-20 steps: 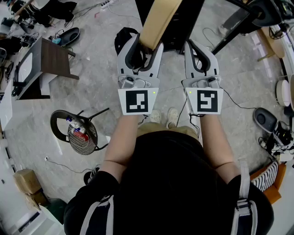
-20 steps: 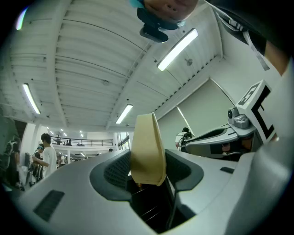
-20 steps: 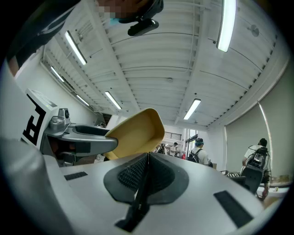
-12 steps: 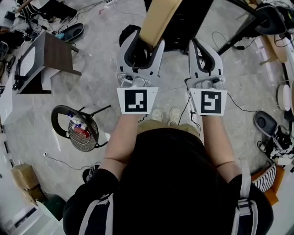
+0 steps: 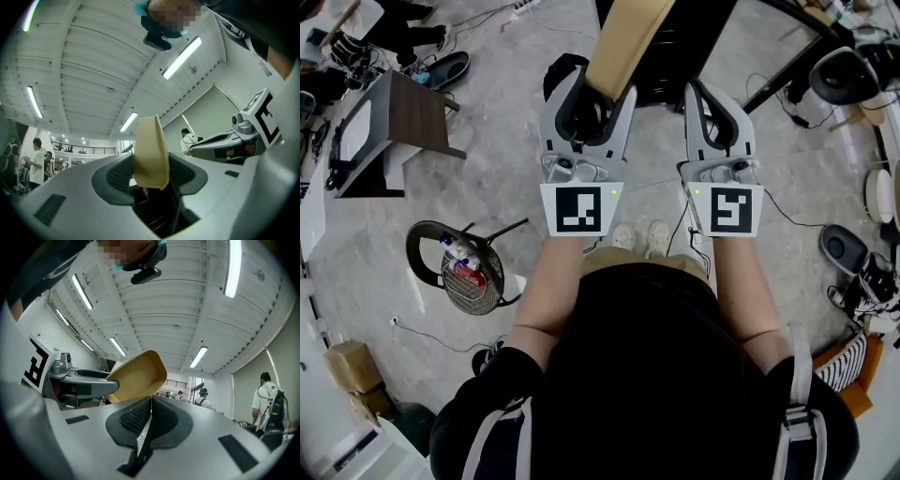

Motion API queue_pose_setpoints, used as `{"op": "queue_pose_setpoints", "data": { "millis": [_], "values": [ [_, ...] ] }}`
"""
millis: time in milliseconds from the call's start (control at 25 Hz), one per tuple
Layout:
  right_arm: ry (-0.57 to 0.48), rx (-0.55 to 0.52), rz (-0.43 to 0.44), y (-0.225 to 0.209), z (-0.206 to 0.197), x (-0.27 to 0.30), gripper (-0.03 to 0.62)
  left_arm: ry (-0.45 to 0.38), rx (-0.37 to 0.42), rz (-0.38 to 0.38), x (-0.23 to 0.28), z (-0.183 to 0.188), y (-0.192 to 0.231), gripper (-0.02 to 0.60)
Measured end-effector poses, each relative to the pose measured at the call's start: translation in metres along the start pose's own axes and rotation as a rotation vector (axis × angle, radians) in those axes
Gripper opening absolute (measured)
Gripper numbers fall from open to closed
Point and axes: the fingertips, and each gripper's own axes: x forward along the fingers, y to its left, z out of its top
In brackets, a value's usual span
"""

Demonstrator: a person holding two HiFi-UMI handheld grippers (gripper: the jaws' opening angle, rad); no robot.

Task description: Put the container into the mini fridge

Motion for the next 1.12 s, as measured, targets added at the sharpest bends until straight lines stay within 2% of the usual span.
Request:
{"op": "queue_pose_setpoints", "data": {
  "millis": [400,680,840,1120],
  "values": [
    [0.007,-0.020,-0.039,0.006,-0.001,0.003,0.037,-0.016,-0.009,-0.035,-0.004,-0.004,0.014,0.232],
    [-0.015,-0.010,-0.100,0.018,0.003,0.004,0.037,-0.014,-0.007,-0.079,-0.012,-0.011,0.027,0.232],
    [0.018,-0.055,-0.107,0.023,-0.005,-0.004,0.037,-0.017,-0.038,-0.086,-0.015,-0.013,0.030,0.232],
    [0.028,-0.084,-0.136,0.013,-0.016,-0.001,0.037,-0.017,-0.035,-0.114,-0.007,-0.027,0.029,0.232]
  ]
}}
